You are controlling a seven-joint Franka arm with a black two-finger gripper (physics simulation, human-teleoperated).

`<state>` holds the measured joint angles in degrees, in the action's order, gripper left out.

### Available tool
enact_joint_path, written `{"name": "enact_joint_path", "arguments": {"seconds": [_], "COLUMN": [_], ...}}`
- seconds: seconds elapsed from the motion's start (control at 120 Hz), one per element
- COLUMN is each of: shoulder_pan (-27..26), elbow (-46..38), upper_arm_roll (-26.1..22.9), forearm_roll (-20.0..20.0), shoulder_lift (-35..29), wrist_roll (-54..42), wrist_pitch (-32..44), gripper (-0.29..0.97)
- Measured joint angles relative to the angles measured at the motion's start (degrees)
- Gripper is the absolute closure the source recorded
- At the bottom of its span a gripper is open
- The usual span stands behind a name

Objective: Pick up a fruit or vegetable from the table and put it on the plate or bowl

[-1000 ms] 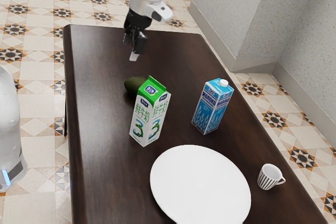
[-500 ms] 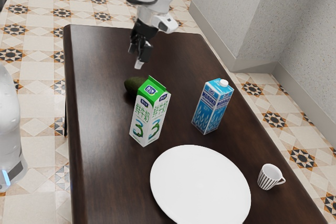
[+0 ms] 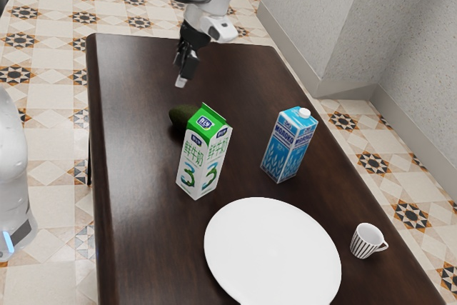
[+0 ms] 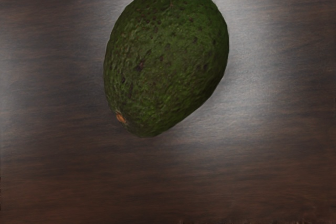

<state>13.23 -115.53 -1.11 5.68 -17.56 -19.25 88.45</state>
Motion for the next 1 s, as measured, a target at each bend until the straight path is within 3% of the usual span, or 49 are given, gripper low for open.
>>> {"name": "enact_joint_path", "arguments": {"seconds": [0.333, 0.475, 0.6, 1.0], "shoulder_pan": [0.16, 6.53, 8.01, 6.12], "elbow": [-0.30, -0.41, -0.27, -5.53], "upper_arm_roll": [-1.08, -4.96, -7.36, -7.29], "forearm_roll": [0.98, 2.55, 2.69, -1.09], "shoulder_lift": [0.19, 2.25, 4.54, 2.67], "wrist_roll": [-8.01, -11.16, -13.89, -19.41], "wrist_pitch": [0.58, 3.40, 6.59, 11.00], "gripper": [0.00, 0.00, 0.00, 0.00]}}
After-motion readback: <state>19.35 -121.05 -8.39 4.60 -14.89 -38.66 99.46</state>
